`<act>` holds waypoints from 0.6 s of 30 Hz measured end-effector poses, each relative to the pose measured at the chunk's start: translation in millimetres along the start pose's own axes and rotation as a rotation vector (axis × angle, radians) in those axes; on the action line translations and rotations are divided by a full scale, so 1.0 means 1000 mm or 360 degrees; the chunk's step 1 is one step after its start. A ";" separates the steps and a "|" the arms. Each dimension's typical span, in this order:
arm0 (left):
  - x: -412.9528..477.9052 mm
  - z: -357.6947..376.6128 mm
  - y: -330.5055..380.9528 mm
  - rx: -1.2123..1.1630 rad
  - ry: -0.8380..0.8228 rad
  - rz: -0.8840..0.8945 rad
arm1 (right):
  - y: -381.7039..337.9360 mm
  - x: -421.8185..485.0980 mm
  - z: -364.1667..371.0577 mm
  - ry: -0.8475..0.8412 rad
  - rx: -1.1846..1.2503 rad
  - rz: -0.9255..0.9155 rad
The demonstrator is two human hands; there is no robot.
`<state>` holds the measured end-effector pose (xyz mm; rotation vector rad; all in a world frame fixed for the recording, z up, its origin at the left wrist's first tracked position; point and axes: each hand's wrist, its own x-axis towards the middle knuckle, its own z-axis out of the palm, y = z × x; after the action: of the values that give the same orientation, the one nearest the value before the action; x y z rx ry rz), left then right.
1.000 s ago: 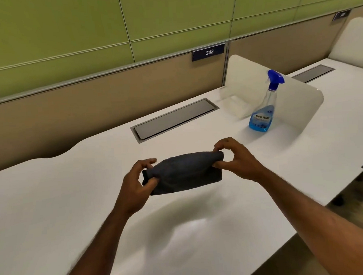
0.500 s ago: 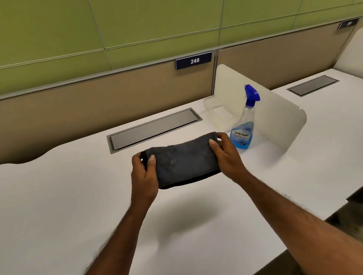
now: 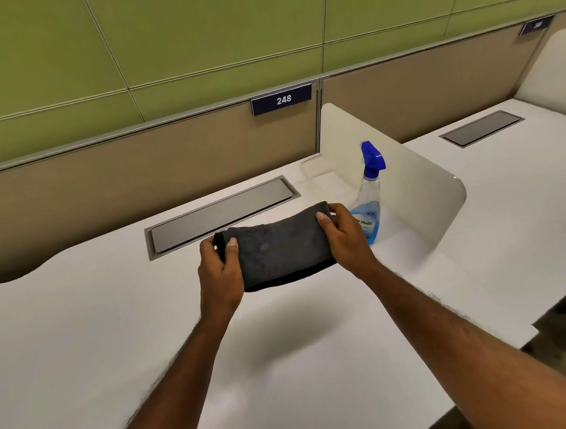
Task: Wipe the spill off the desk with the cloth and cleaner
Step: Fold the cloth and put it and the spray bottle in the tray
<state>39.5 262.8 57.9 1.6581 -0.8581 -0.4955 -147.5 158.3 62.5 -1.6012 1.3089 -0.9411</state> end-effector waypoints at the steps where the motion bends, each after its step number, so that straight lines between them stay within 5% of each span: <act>1: 0.005 0.002 0.001 -0.0008 -0.0012 0.0001 | -0.002 0.004 -0.001 -0.0007 0.0007 0.0005; 18: 0.129 0.077 0.074 -0.0348 -0.0033 -0.0183 | -0.076 0.140 -0.079 -0.0234 -0.0039 -0.0293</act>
<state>47.1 108.7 123.5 1.5082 -0.6993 -0.6632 -169.1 16.3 167.7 -1.7977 1.0903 -0.9010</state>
